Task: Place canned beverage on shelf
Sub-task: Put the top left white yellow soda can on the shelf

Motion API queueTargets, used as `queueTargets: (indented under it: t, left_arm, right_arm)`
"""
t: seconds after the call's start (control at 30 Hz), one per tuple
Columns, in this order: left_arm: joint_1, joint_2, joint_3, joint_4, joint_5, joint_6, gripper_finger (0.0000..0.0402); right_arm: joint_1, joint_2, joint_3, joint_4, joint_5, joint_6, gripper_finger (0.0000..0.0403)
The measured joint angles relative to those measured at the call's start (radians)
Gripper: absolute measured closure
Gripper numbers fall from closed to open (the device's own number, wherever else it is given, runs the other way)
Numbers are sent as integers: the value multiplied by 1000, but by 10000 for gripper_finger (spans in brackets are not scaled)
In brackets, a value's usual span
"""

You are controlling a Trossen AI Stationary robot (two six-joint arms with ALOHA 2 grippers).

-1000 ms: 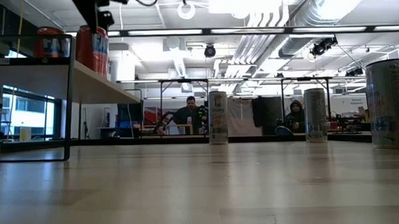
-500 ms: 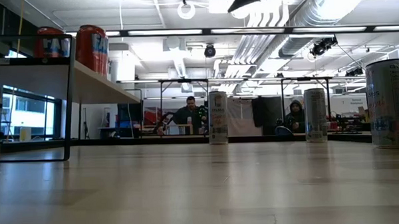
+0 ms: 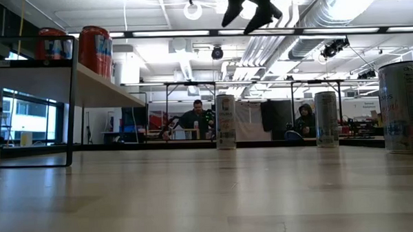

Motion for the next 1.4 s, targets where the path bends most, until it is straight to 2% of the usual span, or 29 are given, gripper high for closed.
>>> queueTargets:
  t: [0.13,0.27,0.37,0.6,1.0,1.33,1.4]
  left_arm:
    - [0,10,0,0,2,0,44]
    - [0,25,-1,-1,2,0,44]
    - [0,34,-1,-1,2,0,44]
    - [1,31,-2,-2,2,-22,44]
    - [1,-91,-2,52,2,61,44]
    - [1,-164,-2,50,2,28,44]
    - [1,-183,-2,50,2,28,44]
  right_arm:
    - [-77,38,0,43,-93,-107,4]
    - [-156,86,0,111,-278,-190,4]
    - [-207,116,0,155,-370,-254,4]
    - [-321,188,0,148,-556,-381,4]
    - [-359,204,0,196,-595,-375,4]
    - [-360,264,0,198,-661,-420,4]
    - [-359,281,0,189,-647,-429,4]
